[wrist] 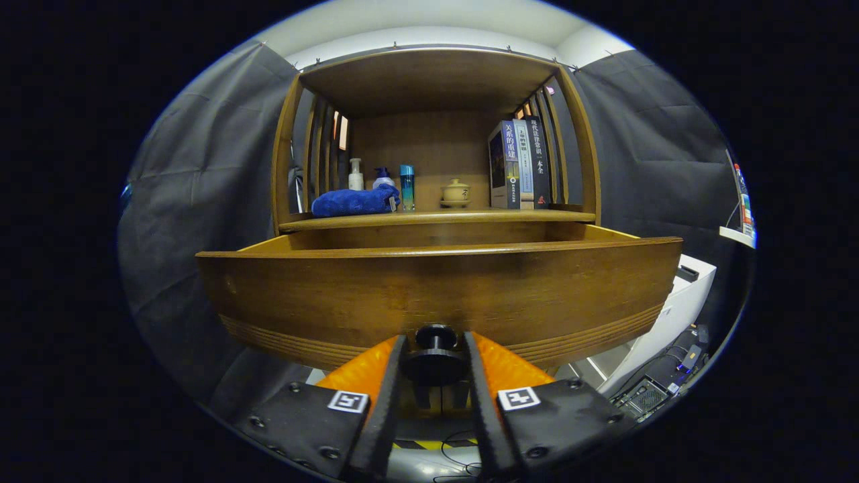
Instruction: Pull open the drawer, take out the items inside it, and place them on the countertop above the cabinet.
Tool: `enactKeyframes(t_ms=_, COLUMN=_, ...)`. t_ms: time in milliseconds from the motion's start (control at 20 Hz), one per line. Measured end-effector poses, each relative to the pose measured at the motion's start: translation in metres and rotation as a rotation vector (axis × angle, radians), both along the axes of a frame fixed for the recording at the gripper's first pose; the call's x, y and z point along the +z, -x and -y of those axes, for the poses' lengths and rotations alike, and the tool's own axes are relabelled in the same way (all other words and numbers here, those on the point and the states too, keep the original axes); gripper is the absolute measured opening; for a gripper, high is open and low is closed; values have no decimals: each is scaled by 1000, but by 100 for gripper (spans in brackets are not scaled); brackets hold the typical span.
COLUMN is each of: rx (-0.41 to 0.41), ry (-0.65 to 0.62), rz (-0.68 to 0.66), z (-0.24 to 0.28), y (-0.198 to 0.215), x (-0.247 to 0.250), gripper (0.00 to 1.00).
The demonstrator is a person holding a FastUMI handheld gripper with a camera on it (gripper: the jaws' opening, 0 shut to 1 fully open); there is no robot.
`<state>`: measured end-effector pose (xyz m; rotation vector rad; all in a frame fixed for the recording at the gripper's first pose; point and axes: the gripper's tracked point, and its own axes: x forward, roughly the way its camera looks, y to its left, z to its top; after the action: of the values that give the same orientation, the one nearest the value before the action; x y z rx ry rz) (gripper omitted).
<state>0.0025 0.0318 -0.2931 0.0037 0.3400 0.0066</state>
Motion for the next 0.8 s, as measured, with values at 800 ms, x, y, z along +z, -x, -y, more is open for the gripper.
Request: enactKeyframes(t_ms=800, rx=30, ry=-77, rz=293, z=0, y=-8, x=151, gripper=100)
